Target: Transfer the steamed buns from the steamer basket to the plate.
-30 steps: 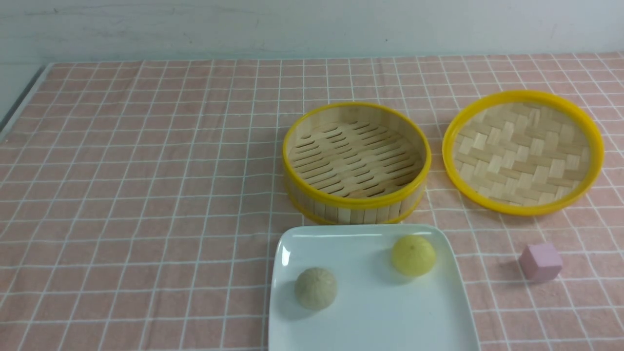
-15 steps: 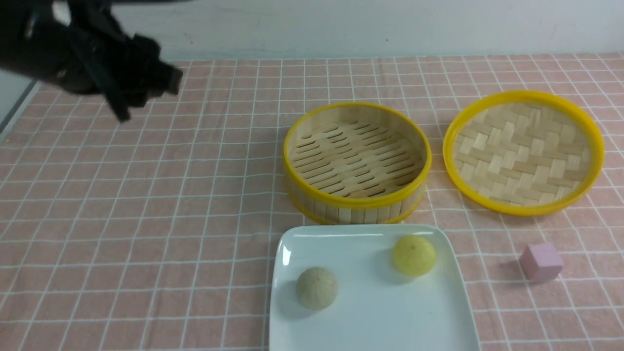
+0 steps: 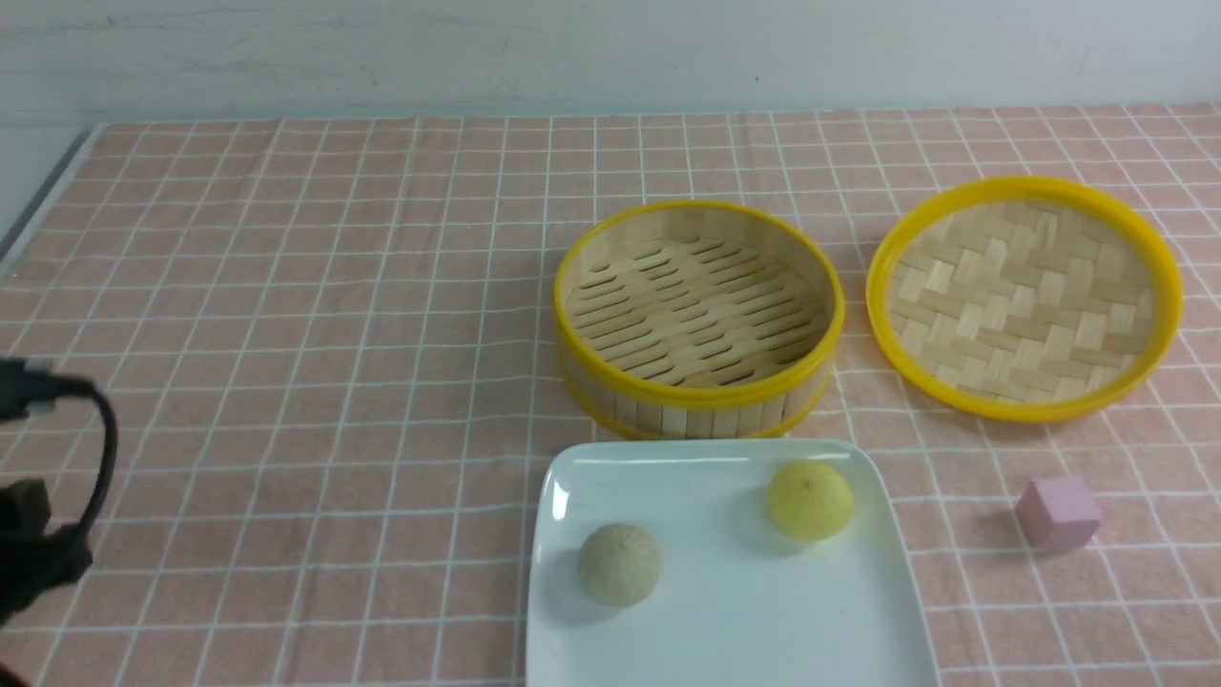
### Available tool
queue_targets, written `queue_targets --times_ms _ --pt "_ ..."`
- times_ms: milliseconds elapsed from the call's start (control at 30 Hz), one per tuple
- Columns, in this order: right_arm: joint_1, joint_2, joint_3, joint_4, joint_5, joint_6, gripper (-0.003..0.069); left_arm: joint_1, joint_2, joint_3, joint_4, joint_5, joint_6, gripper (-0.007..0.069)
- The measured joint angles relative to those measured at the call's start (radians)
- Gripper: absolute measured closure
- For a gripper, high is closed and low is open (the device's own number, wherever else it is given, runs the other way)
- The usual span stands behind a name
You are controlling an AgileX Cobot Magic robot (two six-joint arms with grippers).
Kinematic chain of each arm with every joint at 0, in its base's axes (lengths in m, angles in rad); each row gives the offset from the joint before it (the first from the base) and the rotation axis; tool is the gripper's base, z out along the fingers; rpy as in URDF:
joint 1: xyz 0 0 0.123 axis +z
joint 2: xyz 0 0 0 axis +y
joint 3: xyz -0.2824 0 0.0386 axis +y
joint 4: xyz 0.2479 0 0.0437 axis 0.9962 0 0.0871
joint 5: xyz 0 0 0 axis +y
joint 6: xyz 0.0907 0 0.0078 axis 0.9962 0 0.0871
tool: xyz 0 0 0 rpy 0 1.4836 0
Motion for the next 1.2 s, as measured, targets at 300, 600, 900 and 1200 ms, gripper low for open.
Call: queue_targets --times_ms 300,600,900,1200 --pt "0.0 0.0 0.0 0.0 0.0 0.0 0.0216 0.006 -0.361 0.212 0.0 -0.067 -0.067 0.0186" --pt "0.0 0.0 0.0 0.0 0.0 0.0 0.0216 0.006 -0.526 0.236 -0.016 0.092 -0.081 0.0186" --pt "0.0 0.0 0.0 0.0 0.0 0.0 0.0216 0.006 -0.683 0.237 -0.015 0.265 -0.081 0.0186" --pt "0.0 0.0 0.0 0.0 0.0 0.0 0.0216 0.006 -0.701 0.237 -0.002 0.344 -0.081 0.0186"
